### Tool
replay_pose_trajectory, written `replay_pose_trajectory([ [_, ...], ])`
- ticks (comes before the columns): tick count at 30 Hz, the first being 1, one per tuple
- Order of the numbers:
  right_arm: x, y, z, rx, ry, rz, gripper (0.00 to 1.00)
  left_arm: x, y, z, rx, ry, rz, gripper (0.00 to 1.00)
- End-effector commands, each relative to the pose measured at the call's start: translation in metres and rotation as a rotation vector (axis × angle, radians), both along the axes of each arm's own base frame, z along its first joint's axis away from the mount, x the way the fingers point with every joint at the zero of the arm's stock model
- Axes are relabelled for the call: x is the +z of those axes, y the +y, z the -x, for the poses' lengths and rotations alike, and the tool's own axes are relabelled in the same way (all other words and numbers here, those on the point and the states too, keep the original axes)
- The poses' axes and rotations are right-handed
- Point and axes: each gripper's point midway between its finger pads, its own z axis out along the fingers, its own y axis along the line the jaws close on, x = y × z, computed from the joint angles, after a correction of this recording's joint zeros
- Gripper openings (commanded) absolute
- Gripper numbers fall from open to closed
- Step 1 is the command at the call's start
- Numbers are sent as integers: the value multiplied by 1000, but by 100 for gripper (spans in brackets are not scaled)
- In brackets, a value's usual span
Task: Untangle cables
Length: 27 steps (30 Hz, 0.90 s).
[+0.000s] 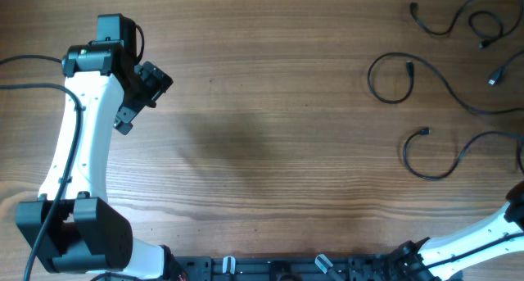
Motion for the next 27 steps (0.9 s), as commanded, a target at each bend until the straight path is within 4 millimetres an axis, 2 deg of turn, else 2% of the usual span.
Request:
replay_pose_trajectory([
  [1, 24, 14, -19, 50, -103, -44, 100, -1, -2, -2, -21, 3, -2, 100],
  [2, 34, 15, -16, 21, -115, -45, 100, -1, -2, -1, -21, 6, -2, 100],
  [4, 68, 20, -11, -18, -158, -29, 100, -1, -2, 0, -20, 9, -1, 100],
  [6, 114, 31, -3, -17, -200, 17, 100, -2, -2, 0, -20, 10, -1, 100],
  [7, 139, 44, 7, -56, -231, 7, 100, -1, -2, 0, -20, 9, -1, 100],
  [8, 153, 56, 14, -75, -242, -7, 100, -1, -2, 0, -20, 9, -1, 100],
  [10, 187, 90, 29, -44, -246, 3, 100, -1, -2, 0, -20, 9, -1, 100],
  [12, 211, 121, 36, 20, -246, 28, 100, -1, -2, 0, -20, 9, -2, 100],
  [15, 256, 186, 38, 189, -283, 105, 100, -1, -2, 0, -20, 9, -2, 100],
  [17, 280, 242, 43, 326, -326, 131, 100, -1, -2, 0, -20, 9, -2, 100],
  [19, 297, 294, 49, 482, -361, 151, 100, -1, -2, 0, -20, 9, -2, 100],
  [22, 295, 353, 70, 655, -352, 101, 98, -1, -2, 0, -20, 9, -2, 100],
  [24, 292, 379, 82, 745, -340, 67, 97, -1, -2, 0, -20, 9, -2, 100],
  [27, 276, 396, 101, 797, -267, 3, 100, -1, -2, 0, -20, 9, -2, 100],
])
